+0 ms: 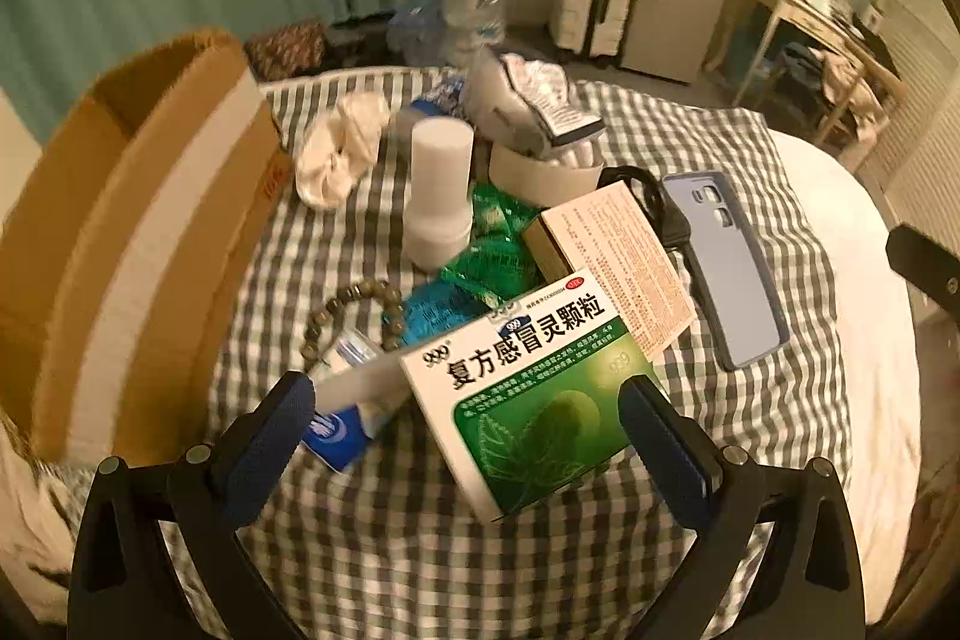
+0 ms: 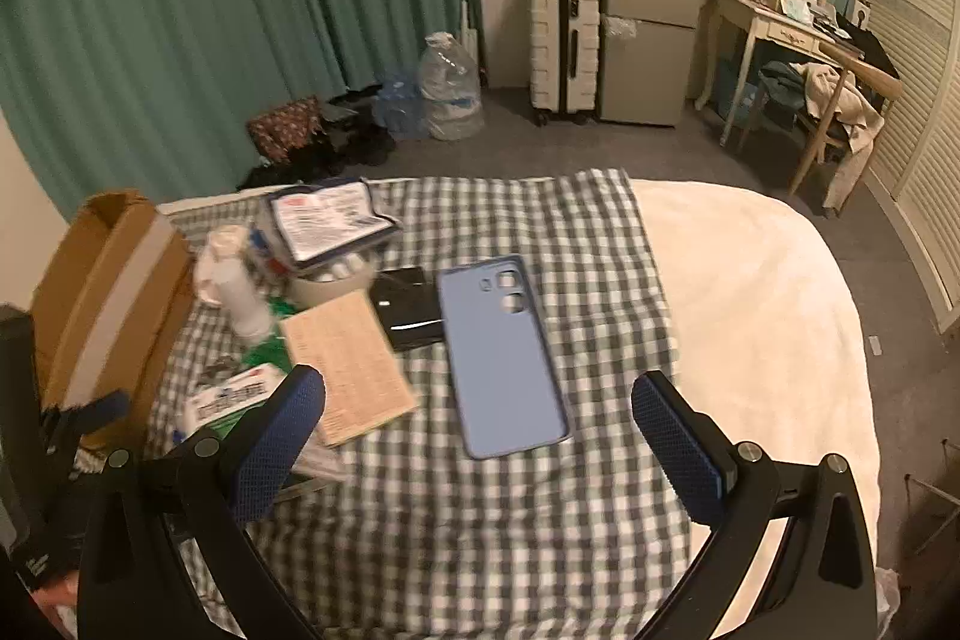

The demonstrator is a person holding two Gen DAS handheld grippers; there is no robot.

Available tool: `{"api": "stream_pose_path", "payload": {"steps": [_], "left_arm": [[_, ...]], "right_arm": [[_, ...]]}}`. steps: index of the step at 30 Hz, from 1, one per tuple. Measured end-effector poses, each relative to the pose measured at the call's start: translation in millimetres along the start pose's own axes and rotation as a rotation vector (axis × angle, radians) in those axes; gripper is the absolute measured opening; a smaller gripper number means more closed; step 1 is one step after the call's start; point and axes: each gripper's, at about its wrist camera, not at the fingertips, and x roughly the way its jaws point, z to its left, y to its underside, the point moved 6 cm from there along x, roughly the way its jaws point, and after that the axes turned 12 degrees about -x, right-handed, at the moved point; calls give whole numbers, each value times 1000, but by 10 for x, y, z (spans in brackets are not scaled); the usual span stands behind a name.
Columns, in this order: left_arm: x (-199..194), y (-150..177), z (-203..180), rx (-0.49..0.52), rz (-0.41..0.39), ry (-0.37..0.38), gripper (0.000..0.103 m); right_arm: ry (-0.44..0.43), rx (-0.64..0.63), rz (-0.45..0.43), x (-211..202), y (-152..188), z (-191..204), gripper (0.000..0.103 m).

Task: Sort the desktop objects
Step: 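Grasp the green-and-white medicine box with the left tool while the right tool grasps the blue phone case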

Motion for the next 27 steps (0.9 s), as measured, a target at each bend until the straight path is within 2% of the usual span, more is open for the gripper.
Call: {"api": "stream_pose_path", "payload": {"steps": [5,13,23,27], "left_arm": [[58,15,-68,-75,29,8,103],[209,6,-211,-95,47,-14,103],[362,32,-189,-73,4,-121,103],[526,82,-64,-144,83,-88,103]], "right_arm": [[-18,-41,45,288,9,-110,103],[-56,-140,39,633,8,-35,103],[-78,-177,131,1095,248,-54,102],[-96,-198,153,1248,308,13,102]]}}
